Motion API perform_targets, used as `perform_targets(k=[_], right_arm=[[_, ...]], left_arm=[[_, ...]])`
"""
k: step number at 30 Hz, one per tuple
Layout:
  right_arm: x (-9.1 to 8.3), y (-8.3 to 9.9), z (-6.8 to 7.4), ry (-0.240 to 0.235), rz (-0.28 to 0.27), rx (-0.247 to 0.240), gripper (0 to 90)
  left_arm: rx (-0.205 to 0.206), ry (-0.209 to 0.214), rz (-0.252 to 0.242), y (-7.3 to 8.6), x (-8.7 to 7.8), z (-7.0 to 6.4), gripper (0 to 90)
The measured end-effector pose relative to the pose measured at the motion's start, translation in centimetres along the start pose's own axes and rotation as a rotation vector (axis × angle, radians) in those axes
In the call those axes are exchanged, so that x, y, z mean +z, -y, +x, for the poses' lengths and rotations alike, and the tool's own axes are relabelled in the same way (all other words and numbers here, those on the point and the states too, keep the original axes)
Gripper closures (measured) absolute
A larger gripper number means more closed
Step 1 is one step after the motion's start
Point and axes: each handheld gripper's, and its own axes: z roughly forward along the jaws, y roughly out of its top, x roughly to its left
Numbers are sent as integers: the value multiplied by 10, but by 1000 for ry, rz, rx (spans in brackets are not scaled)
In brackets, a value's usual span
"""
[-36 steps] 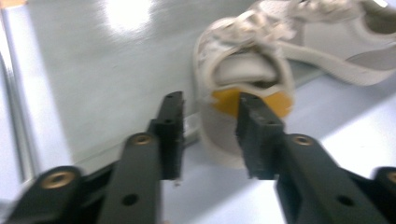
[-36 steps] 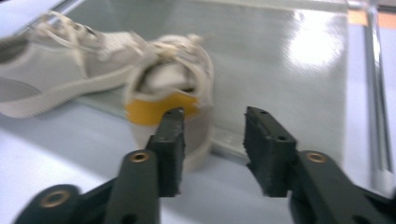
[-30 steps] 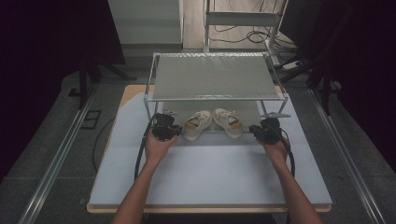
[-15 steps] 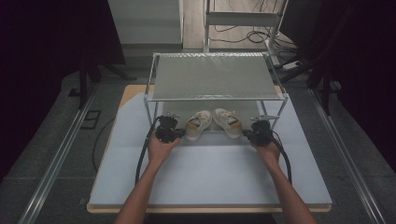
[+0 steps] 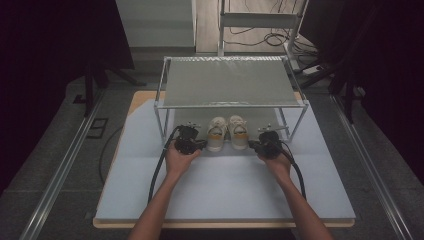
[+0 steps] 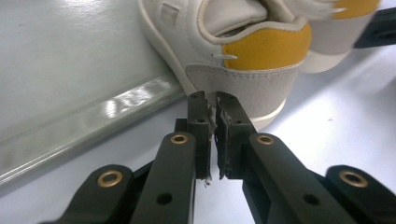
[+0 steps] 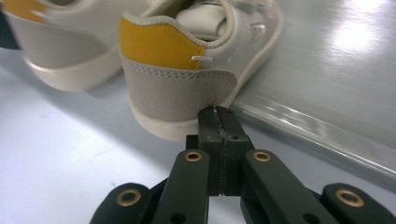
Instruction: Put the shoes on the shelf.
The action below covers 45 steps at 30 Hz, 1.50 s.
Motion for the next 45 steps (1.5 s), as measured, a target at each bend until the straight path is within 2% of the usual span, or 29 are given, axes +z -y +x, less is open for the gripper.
perform_targets(k=[3,7,9,14,19,28,32,41,45], right_arm=[[3,0,6,-10,-7,-9,893],[1,1,6,-32,-16,2,893],[-4,2,9,-39,-32,-6,893],[-10,6,23,-77,-44,-43,893],[-6,3,30,-87,-49,-50,892],[4,1,31,-100,-45,-43,892],[7,1,33,-103,-45,-49,892],[8,-1,32,-107,-50,-47,893],[8,-1,31,-109,-50,-48,893]], left_arm=[[20,4,-5,0,2,-5,839],[21,18,-16,4,-1,-7,828],[18,19,-22,7,-6,-10,828],[52,32,-25,7,-7,-22,827],[62,37,-17,4,1,-27,823],[64,63,-28,0,7,-31,841],[77,52,-34,-1,8,-34,837],[57,31,-44,-3,13,-29,833],[78,18,-31,-10,15,-30,827]])
